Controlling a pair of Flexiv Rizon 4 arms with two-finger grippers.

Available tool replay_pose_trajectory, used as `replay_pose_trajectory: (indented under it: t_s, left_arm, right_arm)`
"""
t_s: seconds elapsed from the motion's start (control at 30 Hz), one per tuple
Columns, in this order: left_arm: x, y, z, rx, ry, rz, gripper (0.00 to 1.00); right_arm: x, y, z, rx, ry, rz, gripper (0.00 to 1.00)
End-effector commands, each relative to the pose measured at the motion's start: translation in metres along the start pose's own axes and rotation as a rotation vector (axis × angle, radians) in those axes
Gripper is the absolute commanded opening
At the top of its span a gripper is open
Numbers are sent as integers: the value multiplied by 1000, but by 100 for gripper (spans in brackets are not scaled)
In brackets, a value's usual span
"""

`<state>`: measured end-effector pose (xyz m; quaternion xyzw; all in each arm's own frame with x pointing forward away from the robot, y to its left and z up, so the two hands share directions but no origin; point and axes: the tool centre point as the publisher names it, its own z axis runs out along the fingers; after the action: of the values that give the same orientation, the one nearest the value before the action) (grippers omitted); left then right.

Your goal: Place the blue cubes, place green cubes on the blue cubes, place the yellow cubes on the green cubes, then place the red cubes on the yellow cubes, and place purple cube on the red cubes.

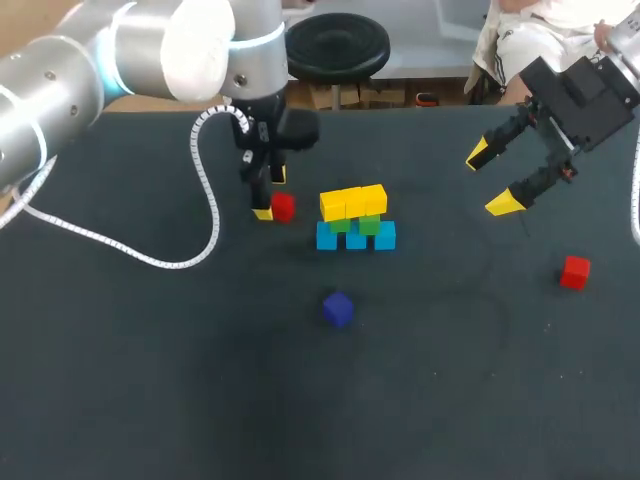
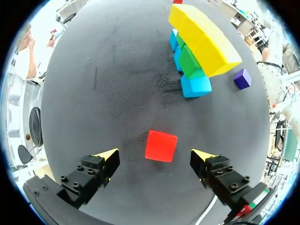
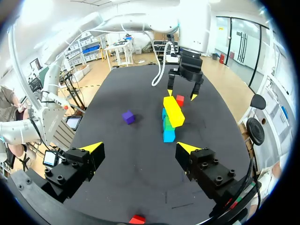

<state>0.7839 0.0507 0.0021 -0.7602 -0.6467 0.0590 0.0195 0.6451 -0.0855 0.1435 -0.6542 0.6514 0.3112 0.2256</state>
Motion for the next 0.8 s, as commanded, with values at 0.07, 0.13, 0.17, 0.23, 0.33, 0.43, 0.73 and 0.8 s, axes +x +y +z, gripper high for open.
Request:
replay_pose_trajectory:
  t_s: [0.07, 0.13, 0.17, 0.23, 0.33, 0.43, 0.73, 0.8]
  left_arm:
    - [2, 5, -1, 20, -13, -10, 100]
    - [2, 5, -1, 19, -18, -17, 100]
    - [2, 5, -1, 18, -20, -19, 100]
    - [2, 5, 0, 18, -22, -20, 100]
    - [-1, 5, 2, 22, -23, -22, 100]
    - [-5, 5, 1, 22, -23, -14, 100]
    - [-10, 6, 2, 23, -17, -6, 91]
    - [-10, 5, 4, 26, -14, -8, 83]
  right_arm:
    - [0, 0, 0, 0, -1, -1, 100]
    - [0, 0, 0, 0, -1, -1, 100]
    - [0, 0, 0, 0, -1, -1, 100]
    - [0, 0, 0, 0, -1, -1, 100]
    - [0, 0, 0, 0, -1, -1, 100]
    - [0, 0, 0, 0, -1, -1, 100]
    - [0, 0, 0, 0, -1, -1, 100]
    - [0, 0, 0, 0, -1, -1, 100]
